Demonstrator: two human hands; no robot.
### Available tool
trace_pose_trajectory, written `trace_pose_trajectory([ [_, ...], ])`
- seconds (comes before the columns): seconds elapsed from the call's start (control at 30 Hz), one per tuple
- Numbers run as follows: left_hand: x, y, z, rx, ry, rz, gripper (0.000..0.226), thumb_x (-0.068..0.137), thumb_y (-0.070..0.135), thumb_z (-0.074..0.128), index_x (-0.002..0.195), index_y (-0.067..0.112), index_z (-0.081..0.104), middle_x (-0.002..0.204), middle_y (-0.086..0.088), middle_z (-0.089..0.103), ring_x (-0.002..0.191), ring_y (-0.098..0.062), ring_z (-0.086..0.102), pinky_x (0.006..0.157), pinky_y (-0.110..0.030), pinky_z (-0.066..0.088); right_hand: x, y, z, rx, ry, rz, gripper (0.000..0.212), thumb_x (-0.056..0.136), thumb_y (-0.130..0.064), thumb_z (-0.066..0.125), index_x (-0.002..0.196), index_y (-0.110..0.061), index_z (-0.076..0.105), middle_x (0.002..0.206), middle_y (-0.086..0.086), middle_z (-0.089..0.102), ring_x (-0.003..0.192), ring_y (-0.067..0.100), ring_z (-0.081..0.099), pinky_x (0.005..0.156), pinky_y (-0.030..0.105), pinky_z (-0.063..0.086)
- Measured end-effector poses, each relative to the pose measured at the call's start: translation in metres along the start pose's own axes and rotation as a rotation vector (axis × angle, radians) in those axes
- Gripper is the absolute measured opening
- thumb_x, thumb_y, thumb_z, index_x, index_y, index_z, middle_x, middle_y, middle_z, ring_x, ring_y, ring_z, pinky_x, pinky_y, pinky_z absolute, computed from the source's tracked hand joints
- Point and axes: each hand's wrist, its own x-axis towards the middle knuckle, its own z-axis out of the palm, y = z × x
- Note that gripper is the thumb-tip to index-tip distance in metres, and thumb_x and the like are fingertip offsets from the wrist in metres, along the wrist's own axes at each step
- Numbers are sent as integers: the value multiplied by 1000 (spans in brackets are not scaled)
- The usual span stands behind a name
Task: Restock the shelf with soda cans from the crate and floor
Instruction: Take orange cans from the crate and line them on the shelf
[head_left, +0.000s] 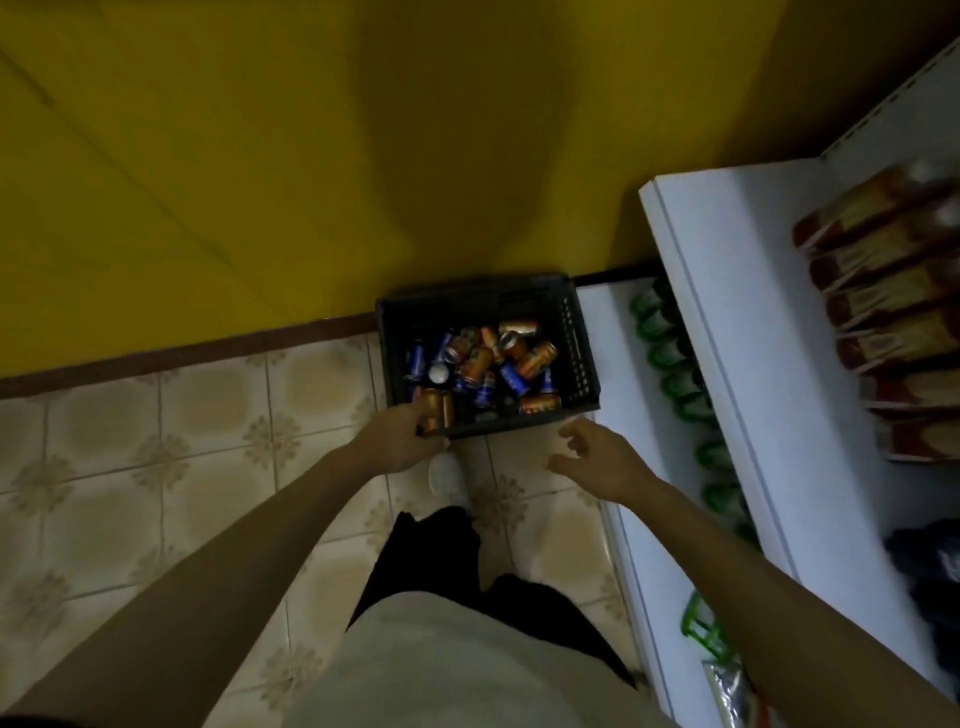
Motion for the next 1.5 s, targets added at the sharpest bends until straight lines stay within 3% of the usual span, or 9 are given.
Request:
trace_pose_trajectory([
  [0.17, 77, -30, 22, -116, -68, -67, 48, 96, 30, 55, 138, 10, 43, 136, -10, 51, 120, -27, 52, 99, -36, 43, 96, 22, 14, 194, 7, 189, 34, 88, -28, 67, 118, -16, 56, 117, 8, 61, 97, 19, 57, 78, 25, 45],
  [0.37, 186, -84, 74, -334, -23, -254, 34, 90, 25, 64, 120, 11, 57, 109, -4, 59, 99, -20, 59, 78, -25, 44, 231, 62, 54, 368, -22, 319, 13, 91, -16, 62, 101, -8, 63, 85, 3, 63, 67, 15, 62, 55, 18, 48],
  [0.53, 297, -119, 124, -429, 37, -268, 35, 91, 18, 62, 124, 9, 56, 107, 1, 57, 97, -14, 56, 83, -23, 44, 380, 91, 108, 412, -46, 303, 14, 88, -22, 67, 83, -11, 61, 93, 16, 64, 98, 37, 64, 91, 47, 51],
  [0.63, 379, -134, 155, -532, 106, -266, 44, 88, 13, 65, 129, 10, 49, 113, 0, 57, 97, -14, 58, 67, -11, 44, 468, 105, 136, 448, -4, 266, 27, 90, -31, 65, 87, -4, 62, 97, 21, 64, 94, 36, 63, 85, 46, 53],
  [0.7, 433, -145, 175, -523, 164, -222, 53, 87, 19, 67, 134, 12, 44, 116, 1, 57, 107, -17, 57, 78, -19, 46, 520, 109, 149, 423, 39, 241, 29, 89, -39, 63, 93, -10, 61, 106, 14, 60, 100, 29, 60, 78, 37, 51],
  [0.8, 497, -158, 200, -550, 224, -196, 72, 86, 23, 68, 146, 14, 29, 137, -8, 47, 123, -24, 49, 96, -31, 41, 581, 115, 172, 525, 92, 230, 67, 85, -38, 69, 141, -13, 42, 139, 6, 50, 126, 27, 50, 101, 42, 45],
  [0.93, 544, -165, 216, -569, 281, -197, 81, 85, 26, 66, 150, 14, 20, 145, -14, 31, 127, -29, 44, 104, -42, 42, 629, 113, 190, 552, 144, 221, 83, 80, -36, 75, 146, -15, 30, 142, 8, 47, 126, 29, 49, 100, 40, 45],
  [1.27, 410, -111, 170, -922, 126, -260, 75, 59, 59, 72, 124, 30, 47, 119, 2, 63, 104, -12, 65, 84, -31, 56, 496, 112, 134, 1079, -143, 475, 62, 75, -28, 77, 129, -14, 50, 124, 11, 61, 106, 28, 63, 75, 41, 58],
  [1.5, 262, 0, 118, -1289, -19, -480, 45, 75, 37, 75, 115, 28, 58, 114, -5, 68, 98, -24, 68, 76, -37, 59, 308, 94, 55, 1274, -322, 429, 33, 90, -29, 60, 121, -17, 59, 110, 8, 69, 99, 21, 65, 80, 33, 52],
])
